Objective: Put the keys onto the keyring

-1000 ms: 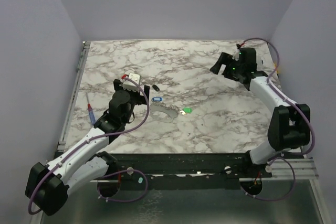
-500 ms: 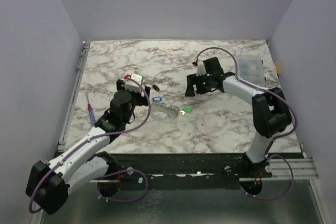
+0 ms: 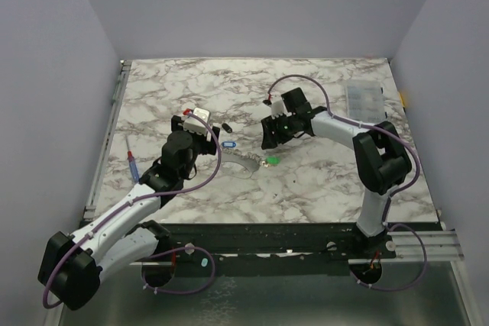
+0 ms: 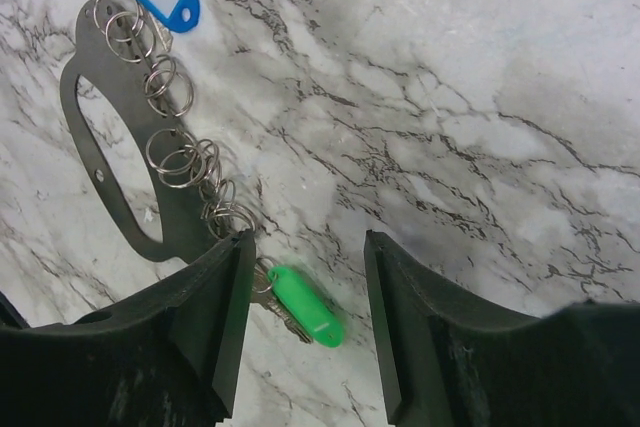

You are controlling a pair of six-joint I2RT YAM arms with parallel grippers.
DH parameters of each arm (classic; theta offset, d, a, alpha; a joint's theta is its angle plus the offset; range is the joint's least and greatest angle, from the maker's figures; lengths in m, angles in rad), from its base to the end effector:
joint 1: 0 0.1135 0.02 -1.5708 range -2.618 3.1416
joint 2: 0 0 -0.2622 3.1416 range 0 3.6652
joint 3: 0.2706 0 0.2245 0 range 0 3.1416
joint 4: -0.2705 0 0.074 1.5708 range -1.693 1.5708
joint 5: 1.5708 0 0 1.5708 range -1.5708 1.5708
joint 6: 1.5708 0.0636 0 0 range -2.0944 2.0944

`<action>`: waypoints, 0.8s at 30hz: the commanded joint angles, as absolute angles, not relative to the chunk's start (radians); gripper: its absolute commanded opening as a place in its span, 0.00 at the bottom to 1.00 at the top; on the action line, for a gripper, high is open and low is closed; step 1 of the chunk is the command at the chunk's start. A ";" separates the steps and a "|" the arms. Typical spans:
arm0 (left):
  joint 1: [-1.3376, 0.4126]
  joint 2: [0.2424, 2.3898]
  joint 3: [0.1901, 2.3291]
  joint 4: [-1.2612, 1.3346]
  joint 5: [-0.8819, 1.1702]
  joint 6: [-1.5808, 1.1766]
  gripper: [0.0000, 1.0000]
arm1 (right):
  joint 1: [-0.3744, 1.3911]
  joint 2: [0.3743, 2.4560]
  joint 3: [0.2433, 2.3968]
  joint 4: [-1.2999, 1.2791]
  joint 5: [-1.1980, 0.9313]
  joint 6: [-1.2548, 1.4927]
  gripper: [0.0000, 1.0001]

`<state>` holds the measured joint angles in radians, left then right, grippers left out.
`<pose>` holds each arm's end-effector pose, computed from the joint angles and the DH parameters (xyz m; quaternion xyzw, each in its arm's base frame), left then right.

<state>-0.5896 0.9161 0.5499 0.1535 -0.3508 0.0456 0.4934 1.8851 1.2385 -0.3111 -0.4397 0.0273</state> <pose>0.1905 -0.1011 0.2718 0.1352 0.7621 -0.0354 0.6322 0.3268 0.2065 0.1728 -0.2789 0.8901 0.2767 0.2311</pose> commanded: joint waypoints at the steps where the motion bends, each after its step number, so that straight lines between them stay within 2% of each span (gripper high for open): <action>1: -0.592 0.923 0.581 0.152 -0.328 0.057 0.84 | 0.512 1.918 1.251 -0.327 -0.486 -0.022 0.55; 7: -0.592 0.926 0.581 0.152 -0.327 0.057 0.83 | 0.530 1.912 1.251 -0.301 -0.489 0.054 0.50; 9: -0.592 0.926 0.581 0.153 -0.325 0.058 0.83 | 0.533 1.906 1.253 -0.281 -0.475 0.127 0.44; 17: -0.592 0.924 0.581 0.152 -0.325 0.061 0.83 | 0.537 1.880 1.227 -0.233 -0.446 0.361 0.41; 24: -0.592 0.917 0.581 0.152 -0.324 0.062 0.83 | 0.545 1.878 1.205 -0.216 -0.421 0.449 0.39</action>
